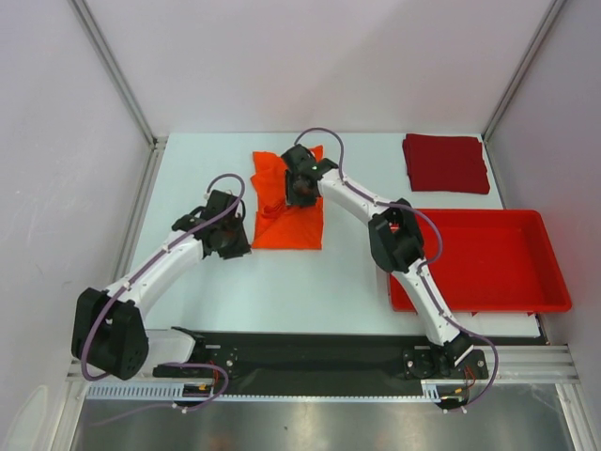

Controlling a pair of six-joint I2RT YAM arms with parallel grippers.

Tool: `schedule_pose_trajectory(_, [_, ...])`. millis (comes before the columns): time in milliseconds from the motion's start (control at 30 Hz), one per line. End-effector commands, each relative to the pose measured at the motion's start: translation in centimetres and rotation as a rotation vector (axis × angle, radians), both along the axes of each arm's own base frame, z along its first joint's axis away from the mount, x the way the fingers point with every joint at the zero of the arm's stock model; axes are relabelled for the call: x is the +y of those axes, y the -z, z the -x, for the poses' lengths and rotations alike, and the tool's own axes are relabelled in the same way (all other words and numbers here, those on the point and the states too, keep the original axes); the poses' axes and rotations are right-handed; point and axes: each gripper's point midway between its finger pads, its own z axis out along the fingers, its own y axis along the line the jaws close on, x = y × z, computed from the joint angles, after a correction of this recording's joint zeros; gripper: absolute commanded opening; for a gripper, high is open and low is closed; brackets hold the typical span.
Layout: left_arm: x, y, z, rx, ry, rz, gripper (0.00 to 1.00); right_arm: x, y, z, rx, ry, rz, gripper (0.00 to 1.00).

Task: Fold and stack the t-shirts
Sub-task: Fold the tshirt

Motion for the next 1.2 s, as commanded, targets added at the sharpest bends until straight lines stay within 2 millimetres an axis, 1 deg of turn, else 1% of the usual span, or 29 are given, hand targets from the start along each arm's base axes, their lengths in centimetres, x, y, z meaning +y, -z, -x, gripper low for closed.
schedule_pose_trajectory(0, [-1.4,-1.7,-2.4,-0.065,0.039,0.031,0.33,-0.5,-2.9,0.9,-0.021,-0.035,-0.016,0.46])
schedule_pose_trajectory(33, [-1.5,-1.3,-2.8,-0.055,0.037,0.027,0.33,-0.8,-2.7,1.7,-0.006,-0.039,-0.012,0.46])
schedule_pose_trajectory(67, [-1.7,-1.5,-3.3,-0.063,0.037,0.030,0.33,-1.8,-3.1,3.0,0.007,-0.038,0.002,0.47])
schedule_pose_trajectory(100, [-2.1,-2.1,-4.0,-0.078,0.041,0.039,0.33,-2.0,-3.0,3.8,0.005,-0.050,0.013,0.47])
schedule_pose_trajectory(133, [-2.3,-1.9,-4.6,-0.081,0.041,0.043,0.33,-2.3,-3.1,4.3,0.000,-0.057,0.017,0.47])
schedule_pose_trajectory(167, [-2.7,-1.9,-5.1,-0.082,0.052,0.049,0.33,-2.5,-4.6,4.7,-0.020,-0.066,0.000,0.47])
schedule_pose_trajectory(200, [-3.0,-2.4,-6.0,-0.098,0.053,0.053,0.33,-3.1,-3.7,5.8,0.007,-0.082,0.026,0.47])
schedule_pose_trajectory(233, [-3.1,-2.4,-6.6,-0.097,0.054,0.048,0.33,-3.2,-3.8,6.2,0.013,-0.091,0.029,0.47])
schedule_pose_trajectory(267, [-3.2,-1.2,-7.0,-0.064,0.056,0.033,0.32,-3.4,-4.0,6.7,0.014,-0.100,0.036,0.47])
schedule_pose_trajectory(300, [-3.4,-1.5,-7.8,-0.068,0.056,0.037,0.32,-4.0,-3.9,7.0,0.009,-0.103,0.069,0.47])
schedule_pose_trajectory(367, [-3.7,-0.1,-8.4,-0.030,0.060,0.031,0.31,-4.3,-4.3,7.0,-0.007,-0.108,0.074,0.47])
schedule_pose_trajectory(433, [-3.9,0.6,-8.7,-0.013,0.055,0.033,0.30,-4.2,-5.0,6.3,-0.029,-0.125,0.049,0.49])
schedule_pose_trajectory(467, [-4.3,0.9,-8.5,0.002,0.058,0.056,0.29,-4.1,-5.1,6.0,-0.033,-0.129,0.047,0.49])
schedule_pose_trajectory(500, [-4.3,1.8,-8.1,0.025,0.056,0.057,0.29,-4.3,-4.8,6.0,-0.015,-0.133,0.064,0.50])
schedule_pose_trajectory(533, [-4.6,2.1,-8.1,0.021,0.058,0.074,0.29,-4.1,-5.5,5.6,-0.026,-0.138,0.062,0.50])
schedule_pose_trajectory(567, [-4.7,2.5,-7.9,0.027,0.054,0.084,0.29,-4.1,-5.5,5.6,-0.020,-0.143,0.061,0.50])
schedule_pose_trajectory(633, [-4.2,3.9,-7.3,0.054,0.040,0.061,0.28,-3.7,-5.6,6.4,0.005,-0.160,0.040,0.50])
schedule_pose_trajectory(667, [-4.1,4.2,-7.2,0.057,0.042,0.057,0.28,-3.7,-4.9,7.1,0.025,-0.166,0.042,0.50])
schedule_pose_trajectory(700, [-4.0,4.7,-7.1,0.065,0.043,0.050,0.27,-3.6,-4.8,7.3,0.028,-0.164,0.032,0.49])
schedule_pose_trajectory(767, [-3.9,5.4,-6.9,0.081,0.043,0.042,0.26,-3.3,-4.8,8.6,0.053,-0.178,-0.004,0.46])
schedule_pose_trajectory(800, [-3.8,5.7,-6.8,0.088,0.041,0.039,0.25,-3.7,-3.6,9.3,0.074,-0.175,0.003,0.45])
schedule_pose_trajectory(867, [-3.8,6.3,-6.3,0.108,0.031,0.045,0.23,-3.9,-3.5,10.1,0.083,-0.173,-0.005,0.42])
schedule_pose_trajectory(900, [-3.7,6.8,-5.6,0.125,0.029,0.046,0.21,-4.4,-2.5,10.8,0.108,-0.176,0.005,0.41])
schedule_pose_trajectory(967, [-3.6,7.0,-4.8,0.134,0.009,0.061,0.20,-4.9,-2.3,11.6,0.119,-0.175,0.001,0.37])
schedule_pose_trajectory(1000, [-3.3,7.8,-3.8,0.156,0.005,0.056,0.20,-5.3,-1.2,12.3,0.137,-0.173,0.005,0.36])
schedule_pose_trajectory(1067, [-3.0,8.1,-2.9,0.168,-0.017,0.062,0.19,-5.8,-0.6,13.0,0.151,-0.170,0.010,0.34])
schedule_pose_trajectory(1100, [-2.8,8.8,-2.0,0.190,-0.019,0.060,0.19,-6.1,-0.6,13.2,0.147,-0.160,0.010,0.33])
schedule_pose_trajectory(1133, [-2.7,9.1,-1.6,0.202,-0.023,0.059,0.19,-7.0,0.4,13.9,0.172,-0.151,0.028,0.33])
schedule_pose_trajectory(1167, [-2.5,9.7,-0.9,0.229,-0.031,0.053,0.19,-7.2,0.5,13.9,0.163,-0.143,0.017,0.33])
